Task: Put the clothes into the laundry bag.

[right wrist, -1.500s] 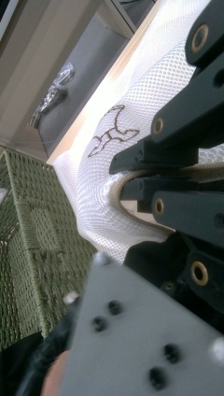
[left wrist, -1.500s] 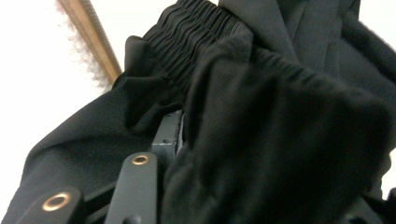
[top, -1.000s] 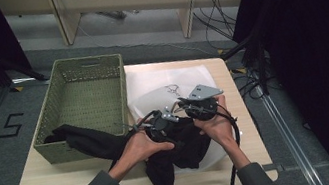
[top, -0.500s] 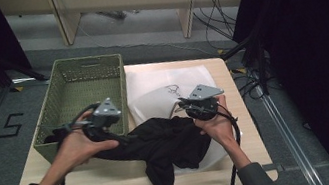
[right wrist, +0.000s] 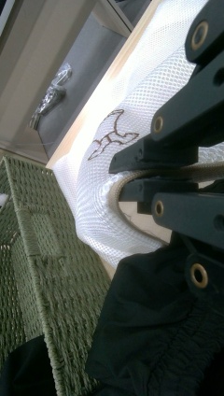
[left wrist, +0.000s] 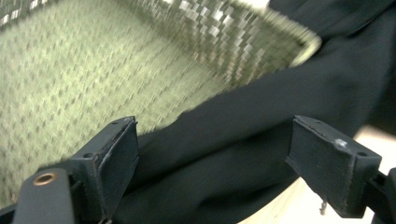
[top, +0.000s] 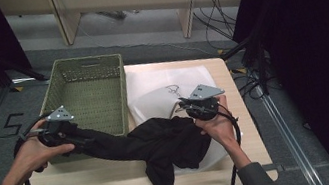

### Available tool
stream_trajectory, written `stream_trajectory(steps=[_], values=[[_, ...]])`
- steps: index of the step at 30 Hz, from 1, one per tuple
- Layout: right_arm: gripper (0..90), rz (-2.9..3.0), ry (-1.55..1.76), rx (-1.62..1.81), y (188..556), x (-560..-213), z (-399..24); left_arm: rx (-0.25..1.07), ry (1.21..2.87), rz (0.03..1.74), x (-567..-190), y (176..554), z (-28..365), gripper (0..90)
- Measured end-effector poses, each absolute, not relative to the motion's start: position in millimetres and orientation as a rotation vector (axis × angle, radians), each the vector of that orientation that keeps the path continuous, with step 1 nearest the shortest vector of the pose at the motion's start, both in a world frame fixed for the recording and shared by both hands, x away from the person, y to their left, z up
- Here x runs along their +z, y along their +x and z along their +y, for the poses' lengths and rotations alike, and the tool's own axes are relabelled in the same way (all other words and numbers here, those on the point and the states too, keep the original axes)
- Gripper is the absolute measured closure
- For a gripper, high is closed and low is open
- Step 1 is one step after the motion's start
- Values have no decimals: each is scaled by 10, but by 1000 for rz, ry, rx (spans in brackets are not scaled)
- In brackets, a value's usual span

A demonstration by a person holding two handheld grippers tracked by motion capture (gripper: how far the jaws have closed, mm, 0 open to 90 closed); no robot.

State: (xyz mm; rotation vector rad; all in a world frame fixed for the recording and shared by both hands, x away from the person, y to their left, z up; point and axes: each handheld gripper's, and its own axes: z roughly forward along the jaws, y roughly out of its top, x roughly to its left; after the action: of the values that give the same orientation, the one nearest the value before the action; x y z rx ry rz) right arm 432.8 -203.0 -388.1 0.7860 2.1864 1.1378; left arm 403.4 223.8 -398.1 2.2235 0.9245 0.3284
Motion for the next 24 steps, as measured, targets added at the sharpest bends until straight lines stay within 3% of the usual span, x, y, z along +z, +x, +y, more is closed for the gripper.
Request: stream_trajectory(steps=[1, 2, 3, 6, 10, 12, 18, 24], values=[[855, 2190, 785, 1135, 4328, -3880, -2032, 296, 2228, 918, -4008, 4043, 2252, 163], [855, 2193, 786, 1131, 4327, -3878, -2034, 275, 2240, 908, -4018, 4042, 2275, 238], [855, 2180, 779, 1135, 4332, -3882, -2035, 276, 2233, 907, -4029, 4043, 2291, 369], [855, 2177, 796, 1143, 4327, -3890, -2030, 229, 2188, 957, -4044, 4032, 2321, 533], [855, 2177, 796, 1137, 4329, -3892, -2035, 267, 2151, 959, -3962, 4002, 2347, 687], [855, 2178, 795, 1138, 4328, -3891, -2035, 274, 2146, 953, -3916, 3994, 2361, 854], [855, 2174, 793, 1137, 4328, -3885, -2050, 317, 2005, 918, -3629, 3905, 2266, 880], [857, 2165, 780, 1134, 4338, -3886, -2048, 296, 1890, 688, -3021, 3707, 1744, 880]])
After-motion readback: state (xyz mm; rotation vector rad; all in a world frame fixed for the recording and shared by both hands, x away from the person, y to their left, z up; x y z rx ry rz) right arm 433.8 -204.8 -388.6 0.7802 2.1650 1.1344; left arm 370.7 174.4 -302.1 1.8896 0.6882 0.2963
